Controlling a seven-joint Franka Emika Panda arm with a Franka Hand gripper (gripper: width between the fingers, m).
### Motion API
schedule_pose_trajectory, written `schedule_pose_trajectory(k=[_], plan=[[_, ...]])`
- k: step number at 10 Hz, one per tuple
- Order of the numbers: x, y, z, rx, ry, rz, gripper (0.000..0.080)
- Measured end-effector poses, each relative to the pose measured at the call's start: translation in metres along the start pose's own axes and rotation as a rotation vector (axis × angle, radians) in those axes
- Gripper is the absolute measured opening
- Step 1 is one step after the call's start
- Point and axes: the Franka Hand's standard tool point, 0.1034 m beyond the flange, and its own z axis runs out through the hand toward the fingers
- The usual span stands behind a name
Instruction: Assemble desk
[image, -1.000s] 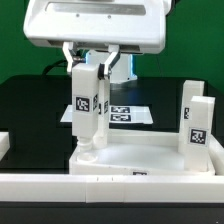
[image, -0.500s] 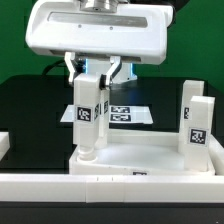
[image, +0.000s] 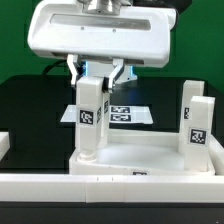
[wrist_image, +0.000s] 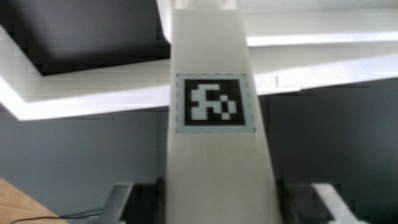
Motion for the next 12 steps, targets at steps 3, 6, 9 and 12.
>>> schedule_pose_trajectory(k=[3,6,9,12], plan=[[-0.0060,-0.0005,0.0071,-0.008,0.003,-0.011,0.0290],[-0.0062,-0.0038,0.0097,-0.009,0.025,-0.018,0.0290],[-0.0063,-0.0039,0.0098,-0.009,0.025,-0.021,0.0472],[-0.0064,-0.0039,0.0098,-0.009,0.024,-0.022,0.0637]])
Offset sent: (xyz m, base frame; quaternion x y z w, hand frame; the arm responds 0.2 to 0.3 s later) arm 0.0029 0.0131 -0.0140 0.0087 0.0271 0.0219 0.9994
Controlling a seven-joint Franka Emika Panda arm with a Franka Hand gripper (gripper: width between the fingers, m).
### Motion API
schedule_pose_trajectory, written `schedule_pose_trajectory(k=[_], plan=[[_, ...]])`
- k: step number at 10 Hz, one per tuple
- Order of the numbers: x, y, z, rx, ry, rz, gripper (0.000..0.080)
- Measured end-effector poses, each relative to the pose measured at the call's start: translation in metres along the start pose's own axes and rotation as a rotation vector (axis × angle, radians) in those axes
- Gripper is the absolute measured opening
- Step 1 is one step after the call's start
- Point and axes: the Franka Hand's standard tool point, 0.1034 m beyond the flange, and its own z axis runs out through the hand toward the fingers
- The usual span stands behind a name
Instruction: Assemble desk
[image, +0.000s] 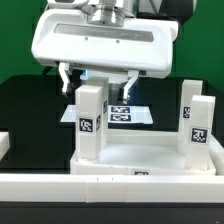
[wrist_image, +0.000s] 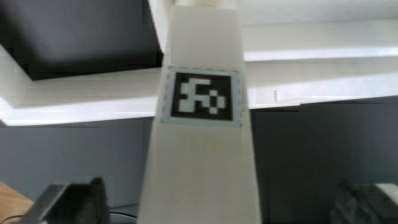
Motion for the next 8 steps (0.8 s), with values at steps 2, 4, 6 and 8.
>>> schedule_pose_trajectory(k=[2,4,6,8], plan=[[0.000,0.000,0.000,0.000,0.000,0.000,0.0646],[0.000,0.000,0.000,0.000,0.000,0.000,0.0649],[0.005,0.010,-0.005,0.007,-0.036,-0.008,0.0649],[0.007,0.020,-0.011,0.032,-0.109,0.018,0.0649]])
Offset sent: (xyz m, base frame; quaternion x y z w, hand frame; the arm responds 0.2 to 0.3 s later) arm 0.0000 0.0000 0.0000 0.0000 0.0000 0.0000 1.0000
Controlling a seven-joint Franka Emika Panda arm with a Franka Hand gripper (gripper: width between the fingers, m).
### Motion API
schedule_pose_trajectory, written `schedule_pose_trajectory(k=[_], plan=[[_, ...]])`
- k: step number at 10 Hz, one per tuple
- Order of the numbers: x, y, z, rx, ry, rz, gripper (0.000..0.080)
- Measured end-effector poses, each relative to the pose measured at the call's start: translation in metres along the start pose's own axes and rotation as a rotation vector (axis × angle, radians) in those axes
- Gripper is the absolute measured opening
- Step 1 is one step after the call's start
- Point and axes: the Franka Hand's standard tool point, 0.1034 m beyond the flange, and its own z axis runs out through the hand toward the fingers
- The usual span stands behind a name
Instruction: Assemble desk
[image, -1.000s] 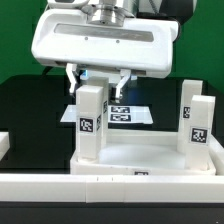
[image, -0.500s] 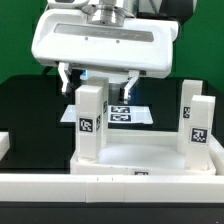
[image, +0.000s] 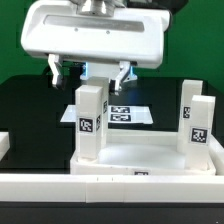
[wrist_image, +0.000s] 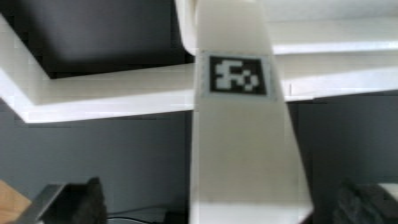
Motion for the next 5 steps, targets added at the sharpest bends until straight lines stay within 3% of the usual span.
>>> schedule_pose_trajectory(k=[2,3,5], plan=[[0.009,0.000,-0.003,0.024,-0.053,0.019,0.0649],[0.002,-0.005,0.000,0.040,-0.134,0.025,0.0649],[0.012,-0.010,0.002,0.074,-0.316,0.040,0.0649]])
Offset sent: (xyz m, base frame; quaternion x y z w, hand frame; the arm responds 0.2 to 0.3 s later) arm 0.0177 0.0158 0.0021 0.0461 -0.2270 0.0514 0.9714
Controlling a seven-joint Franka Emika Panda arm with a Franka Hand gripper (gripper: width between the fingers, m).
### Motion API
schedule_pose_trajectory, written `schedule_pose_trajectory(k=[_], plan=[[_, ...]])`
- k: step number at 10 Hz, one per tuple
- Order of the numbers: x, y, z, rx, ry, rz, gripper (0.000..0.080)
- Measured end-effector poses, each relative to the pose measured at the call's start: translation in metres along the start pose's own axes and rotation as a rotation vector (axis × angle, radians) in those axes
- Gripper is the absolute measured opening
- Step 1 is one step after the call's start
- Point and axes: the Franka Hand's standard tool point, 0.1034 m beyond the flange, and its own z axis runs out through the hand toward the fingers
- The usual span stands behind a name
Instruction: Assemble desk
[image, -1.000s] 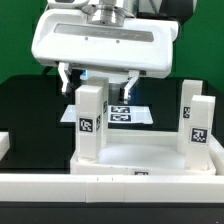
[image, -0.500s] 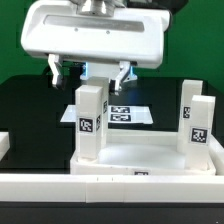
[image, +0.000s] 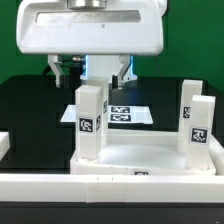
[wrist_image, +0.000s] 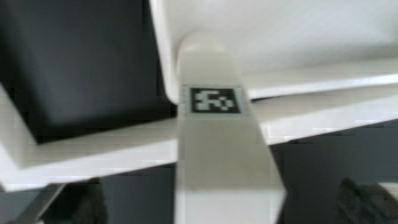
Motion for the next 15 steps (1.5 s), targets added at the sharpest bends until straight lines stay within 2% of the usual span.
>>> schedule_pose_trajectory(k=[2,3,4,7,9,12,13,15], plan=[[0.001,0.001,0.010,0.006,-0.131,0.010,0.0649],[0.006,0.005,0.017,-0.004,-0.114,0.010,0.0649],[0.003,0.007,0.021,-0.008,-0.110,0.012,0.0649],[0.004,0.007,0.021,-0.009,-0.108,0.049,0.0622],[0.004,0.006,0.021,-0.018,-0.108,0.206,0.0285],[0.004,0.005,0.022,-0.024,-0.104,0.438,0.0288],[0.007,0.001,0.023,-0.020,-0.087,0.658,0.0288],[0.013,-0.002,0.022,0.015,-0.064,0.953,0.0288]])
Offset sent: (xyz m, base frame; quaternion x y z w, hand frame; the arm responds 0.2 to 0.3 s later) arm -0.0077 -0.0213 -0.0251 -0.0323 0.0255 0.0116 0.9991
